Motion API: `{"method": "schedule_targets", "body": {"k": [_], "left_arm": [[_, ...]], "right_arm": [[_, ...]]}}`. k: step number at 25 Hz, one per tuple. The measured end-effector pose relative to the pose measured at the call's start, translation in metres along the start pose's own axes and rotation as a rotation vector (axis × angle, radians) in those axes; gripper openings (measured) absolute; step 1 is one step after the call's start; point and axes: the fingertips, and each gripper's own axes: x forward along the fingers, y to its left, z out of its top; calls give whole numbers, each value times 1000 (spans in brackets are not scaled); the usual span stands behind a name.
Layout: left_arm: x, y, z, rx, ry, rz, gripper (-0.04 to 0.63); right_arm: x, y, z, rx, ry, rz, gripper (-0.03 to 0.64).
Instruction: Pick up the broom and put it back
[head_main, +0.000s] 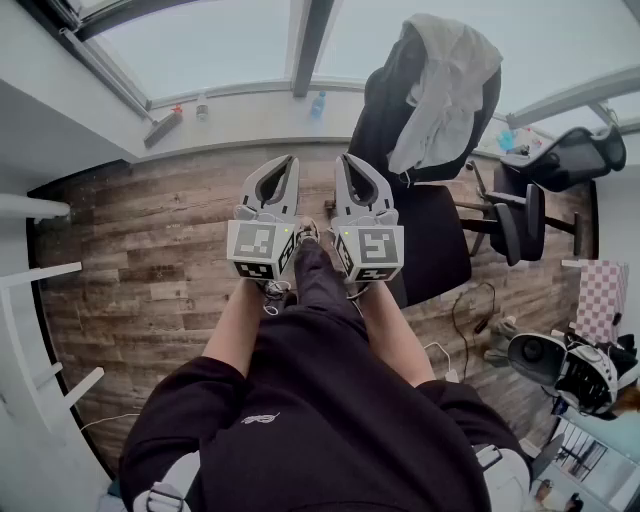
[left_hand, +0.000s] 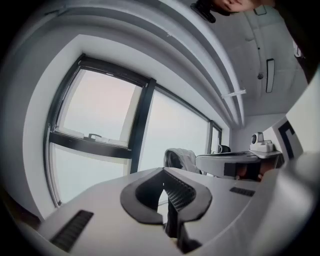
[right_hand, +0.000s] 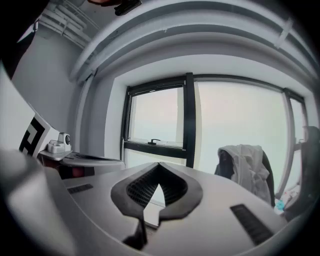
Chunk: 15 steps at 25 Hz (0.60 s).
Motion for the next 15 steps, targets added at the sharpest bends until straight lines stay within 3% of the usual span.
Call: {"method": "schedule_targets", "body": {"k": [6, 11, 15], "left_arm": [[55, 33, 14, 33, 17, 33, 0], [99, 69, 21, 30, 34, 155, 0], [108, 95, 12, 19, 62, 269, 0]], "right_arm": [[64, -27, 18, -1, -43, 31, 21], [130, -70, 31, -25, -64, 75, 22], [174, -73, 14, 10, -42, 172, 23]]}}
